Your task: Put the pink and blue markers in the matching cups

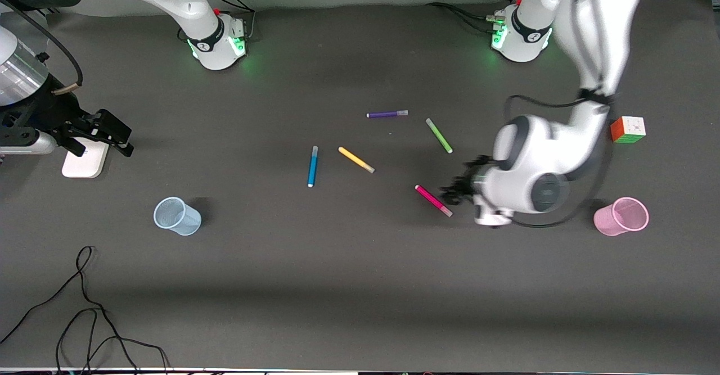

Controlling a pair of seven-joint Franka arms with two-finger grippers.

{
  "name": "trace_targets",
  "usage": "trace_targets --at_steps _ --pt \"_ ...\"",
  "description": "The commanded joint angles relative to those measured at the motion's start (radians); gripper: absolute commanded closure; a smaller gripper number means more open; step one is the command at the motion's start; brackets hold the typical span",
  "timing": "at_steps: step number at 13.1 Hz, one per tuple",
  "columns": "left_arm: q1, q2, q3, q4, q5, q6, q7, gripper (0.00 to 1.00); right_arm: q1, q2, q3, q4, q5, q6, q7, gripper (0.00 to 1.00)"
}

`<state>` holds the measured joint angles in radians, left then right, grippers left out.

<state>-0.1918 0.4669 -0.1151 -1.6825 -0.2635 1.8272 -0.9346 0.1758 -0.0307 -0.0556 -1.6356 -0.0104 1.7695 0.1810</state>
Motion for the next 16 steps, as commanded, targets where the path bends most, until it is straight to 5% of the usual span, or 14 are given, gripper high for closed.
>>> trace_targets --at_steps 1,5,8,11,16 --pt "0.136 -0.161 -0.005 -0.086 0.094 -0.083 0.233 0.01 0.010 0.005 0.006 -0.007 -0.002 -0.028 -0.009 0.00" --pt "0.290 -0.327 -0.006 -0.151 0.268 -0.080 0.687 0.01 0.039 0.151 0.147 0.051 0.009 -0.055 0.106 0.00" --pt "0.308 -0.405 -0.005 -0.160 0.352 -0.074 0.803 0.01 0.063 0.334 0.236 0.050 0.200 -0.042 0.231 0.00" --pt "0.298 -0.502 -0.009 -0.229 0.359 -0.068 0.813 0.01 0.099 0.547 0.246 0.046 0.314 -0.027 0.323 0.00" --pt "0.218 -0.536 -0.014 -0.264 0.337 -0.063 0.797 0.01 0.126 0.682 0.241 -0.001 0.316 0.140 0.333 0.03"
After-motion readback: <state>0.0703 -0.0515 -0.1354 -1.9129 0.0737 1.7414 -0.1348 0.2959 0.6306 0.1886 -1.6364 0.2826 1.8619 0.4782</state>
